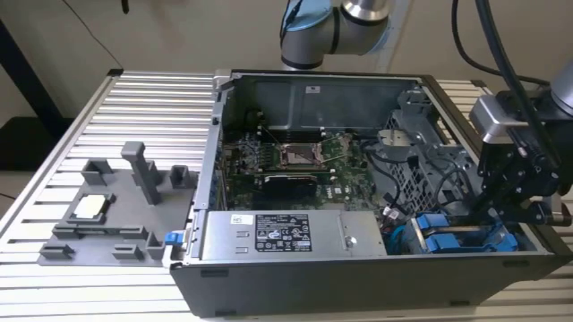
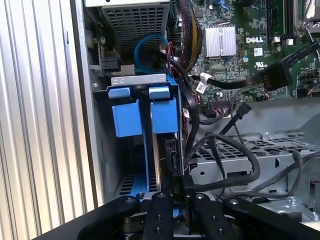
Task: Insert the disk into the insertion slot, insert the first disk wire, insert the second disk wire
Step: 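Insert the first disk wire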
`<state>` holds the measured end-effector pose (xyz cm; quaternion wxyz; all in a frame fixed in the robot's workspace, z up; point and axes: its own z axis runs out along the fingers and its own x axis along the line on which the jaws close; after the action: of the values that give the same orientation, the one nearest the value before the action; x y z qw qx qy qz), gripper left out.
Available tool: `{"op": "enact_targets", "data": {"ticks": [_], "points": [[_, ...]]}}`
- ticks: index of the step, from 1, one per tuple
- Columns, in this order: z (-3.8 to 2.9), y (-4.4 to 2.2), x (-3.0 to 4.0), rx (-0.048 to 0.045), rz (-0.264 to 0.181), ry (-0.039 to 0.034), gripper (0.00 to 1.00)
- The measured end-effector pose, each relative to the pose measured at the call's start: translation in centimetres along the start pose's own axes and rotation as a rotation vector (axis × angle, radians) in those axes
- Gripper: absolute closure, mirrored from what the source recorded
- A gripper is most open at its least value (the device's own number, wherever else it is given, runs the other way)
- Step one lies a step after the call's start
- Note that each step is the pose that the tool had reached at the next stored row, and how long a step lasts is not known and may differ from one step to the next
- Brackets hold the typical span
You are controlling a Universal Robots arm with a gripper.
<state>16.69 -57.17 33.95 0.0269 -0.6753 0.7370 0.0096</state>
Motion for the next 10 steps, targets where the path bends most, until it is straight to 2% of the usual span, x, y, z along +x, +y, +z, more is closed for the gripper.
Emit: {"op": "enact_targets", "data": {"ticks": [5, 10], "points": [[-0.08, 0.0, -0.04, 0.0, -0.018, -0.001, 0.81], [-0.06, 0.0, -0.09, 0.0099, -0.041, -0.0035, 0.81]]}}
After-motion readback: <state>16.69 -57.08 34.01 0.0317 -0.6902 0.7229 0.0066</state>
